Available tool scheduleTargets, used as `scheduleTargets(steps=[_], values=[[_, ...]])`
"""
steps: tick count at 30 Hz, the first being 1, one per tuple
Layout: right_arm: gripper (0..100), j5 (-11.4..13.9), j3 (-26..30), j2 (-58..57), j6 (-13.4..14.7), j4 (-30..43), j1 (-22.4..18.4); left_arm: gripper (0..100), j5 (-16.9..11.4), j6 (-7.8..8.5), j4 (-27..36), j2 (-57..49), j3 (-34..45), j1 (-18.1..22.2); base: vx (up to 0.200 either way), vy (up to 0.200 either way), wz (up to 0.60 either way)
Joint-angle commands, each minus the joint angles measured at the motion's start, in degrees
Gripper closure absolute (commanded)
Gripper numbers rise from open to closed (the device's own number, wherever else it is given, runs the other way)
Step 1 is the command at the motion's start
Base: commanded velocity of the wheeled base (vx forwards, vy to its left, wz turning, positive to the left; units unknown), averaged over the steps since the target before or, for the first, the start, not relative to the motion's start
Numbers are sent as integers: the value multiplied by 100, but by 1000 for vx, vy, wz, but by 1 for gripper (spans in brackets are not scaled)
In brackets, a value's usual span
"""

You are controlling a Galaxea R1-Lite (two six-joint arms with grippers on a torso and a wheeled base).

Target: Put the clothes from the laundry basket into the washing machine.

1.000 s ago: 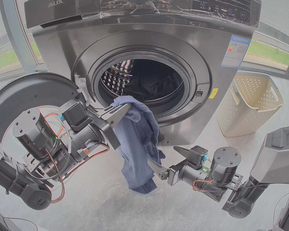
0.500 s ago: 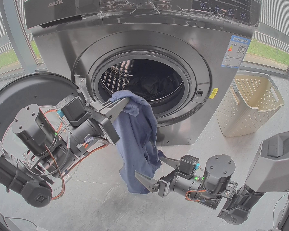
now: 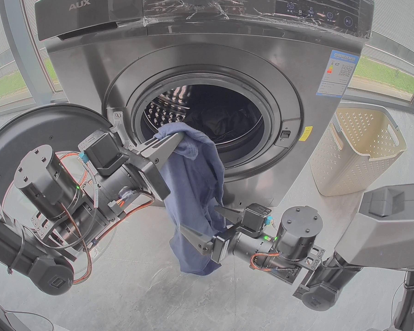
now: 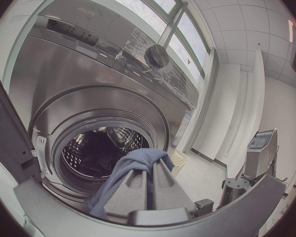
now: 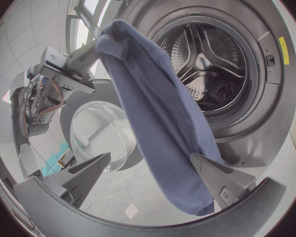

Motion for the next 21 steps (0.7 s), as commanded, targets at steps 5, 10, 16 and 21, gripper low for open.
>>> scheduleTargets(steps=[5, 10, 16, 21], values=[[0, 52, -740, 657, 7, -13, -509, 100, -2, -1, -109, -32, 5, -10, 0, 0, 0], [0, 140, -1039, 965, 7, -13, -931, 100, -11, -1, -162, -40, 5, -18, 0, 0, 0], [0, 140, -1241, 1158, 7, -13, -1037, 100, -19, -1, -188, -40, 5, -36, 0, 0, 0], [0, 122, -1399, 1202, -1, -4, -984, 100, -19, -1, -188, -40, 5, -45, 0, 0, 0]])
